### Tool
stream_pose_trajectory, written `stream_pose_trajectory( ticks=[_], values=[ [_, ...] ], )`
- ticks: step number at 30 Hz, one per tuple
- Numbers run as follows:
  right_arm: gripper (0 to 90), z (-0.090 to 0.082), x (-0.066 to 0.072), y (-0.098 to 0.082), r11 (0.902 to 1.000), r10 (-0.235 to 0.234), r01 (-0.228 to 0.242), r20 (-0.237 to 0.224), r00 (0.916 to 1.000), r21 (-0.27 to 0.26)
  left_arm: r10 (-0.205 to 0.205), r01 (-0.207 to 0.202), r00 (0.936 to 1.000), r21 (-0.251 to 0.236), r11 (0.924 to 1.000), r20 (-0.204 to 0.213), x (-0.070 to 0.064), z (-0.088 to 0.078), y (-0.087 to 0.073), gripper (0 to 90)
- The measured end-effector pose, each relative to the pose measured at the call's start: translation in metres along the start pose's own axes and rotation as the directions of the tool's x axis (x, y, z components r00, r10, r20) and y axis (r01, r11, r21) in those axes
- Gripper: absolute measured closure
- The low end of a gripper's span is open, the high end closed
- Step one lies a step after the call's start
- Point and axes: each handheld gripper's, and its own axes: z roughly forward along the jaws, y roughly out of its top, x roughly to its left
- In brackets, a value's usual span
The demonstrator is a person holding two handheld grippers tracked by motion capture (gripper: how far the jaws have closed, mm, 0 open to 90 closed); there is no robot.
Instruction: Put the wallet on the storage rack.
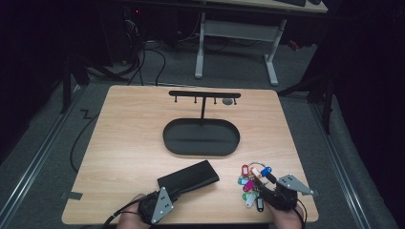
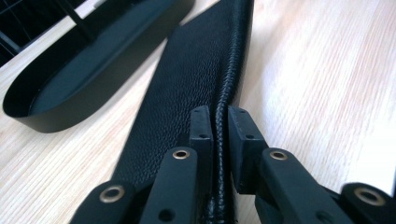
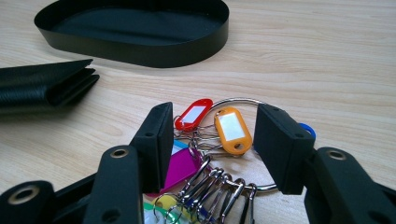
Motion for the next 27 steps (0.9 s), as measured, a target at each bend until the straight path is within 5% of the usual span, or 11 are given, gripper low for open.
stream_pose_trajectory(
  ticks=[8, 18, 24, 27],
  values=[
    [48.7, -0.001, -0.003, 0.001, 0.9998, 0.020, -0.020, -0.002, 0.9998, -0.004, -0.115, 0.116, 0.9933, -0.082, 0.9899, 0.014, 0.017, -0.018, -0.002, 82.6],
    [49.4, -0.001, -0.003, 0.001, 0.9998, 0.017, -0.017, -0.003, 0.9999, -0.006, -0.169, 0.169, 0.9855, -0.137, 0.9760, 0.009, 0.028, -0.032, -0.002, 83.1],
    [49.9, 0.001, -0.002, 0.002, 0.9998, 0.018, -0.018, -0.004, 0.9998, -0.002, -0.241, 0.237, 0.9706, -0.168, 0.9569, 0.001, 0.041, -0.041, -0.008, 83.1],
    [50.0, 0.003, -0.002, 0.003, 0.9998, 0.020, -0.020, -0.009, 0.9998, -0.004, -0.295, 0.288, 0.9555, -0.190, 0.9386, -0.008, 0.048, -0.049, -0.013, 83.2]
  ],
)
